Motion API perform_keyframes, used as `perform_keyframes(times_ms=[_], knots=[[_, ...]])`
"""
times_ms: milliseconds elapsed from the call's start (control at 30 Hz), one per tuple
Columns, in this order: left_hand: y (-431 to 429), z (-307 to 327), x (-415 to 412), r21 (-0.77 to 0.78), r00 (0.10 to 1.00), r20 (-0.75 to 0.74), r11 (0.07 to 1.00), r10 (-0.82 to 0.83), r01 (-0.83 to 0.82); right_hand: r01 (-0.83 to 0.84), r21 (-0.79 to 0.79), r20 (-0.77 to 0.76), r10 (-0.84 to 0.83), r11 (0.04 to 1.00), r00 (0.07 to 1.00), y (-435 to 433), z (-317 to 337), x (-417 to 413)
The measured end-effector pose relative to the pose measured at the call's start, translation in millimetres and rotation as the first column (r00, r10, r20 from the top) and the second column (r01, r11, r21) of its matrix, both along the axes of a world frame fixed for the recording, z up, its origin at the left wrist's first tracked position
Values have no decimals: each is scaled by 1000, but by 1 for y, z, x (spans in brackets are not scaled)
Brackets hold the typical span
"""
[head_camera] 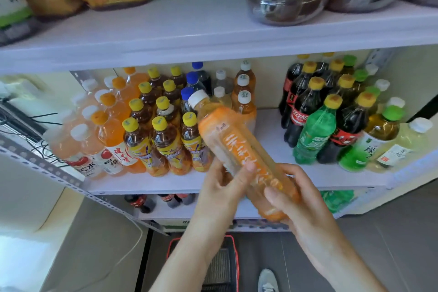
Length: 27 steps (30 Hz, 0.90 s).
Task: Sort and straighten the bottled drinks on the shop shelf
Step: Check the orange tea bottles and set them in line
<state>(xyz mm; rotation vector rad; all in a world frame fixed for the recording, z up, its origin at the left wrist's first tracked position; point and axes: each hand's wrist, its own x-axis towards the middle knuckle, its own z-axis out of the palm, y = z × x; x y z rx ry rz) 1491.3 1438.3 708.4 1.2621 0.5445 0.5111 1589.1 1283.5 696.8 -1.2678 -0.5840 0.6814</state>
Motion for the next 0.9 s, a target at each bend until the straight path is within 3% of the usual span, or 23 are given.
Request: perform_keyframes(times_ms=[67,167,267,300,367,400,433,467,533,600,733,900], knots=[[0,0,9,-41,992,28,992,124,-122,12,-133,110,3,991,994,25,13,-9],[-6,2,24,-108,980,46,976,192,-187,87,-152,278,-42,984,960,24,8,5],[-12,4,37,-232,971,89,952,223,-198,197,-205,551,-53,959,833,16,8,19],[-14,6,41,-265,968,108,945,226,-191,170,-210,571,-20,963,820,13,6,22],[-16,6,47,-315,968,138,936,210,-159,54,-188,420,31,981,907,8,8,32],[-16,5,48,-328,969,156,936,190,-131,-52,-150,211,84,987,974,6,10,37],[-15,6,48,-328,972,162,938,171,-111,-168,-85,-52,164,982,985,4,12,41],[-14,7,47,-318,976,162,944,146,-88,-263,-12,-282,249,965,927,2,15,43],[-13,9,46,-285,985,168,959,48,1,-369,51,-441,352,928,825,1,17,47],[-11,12,46,-221,990,138,975,8,23,-389,64,-408,380,919,830,1,12,48],[-1,22,48,-98,990,77,989,118,-111,-274,58,-280,279,960,919,6,10,40],[-2,29,46,-103,973,119,977,199,-187,-90,-95,-6,89,991,996,11,14,30]])
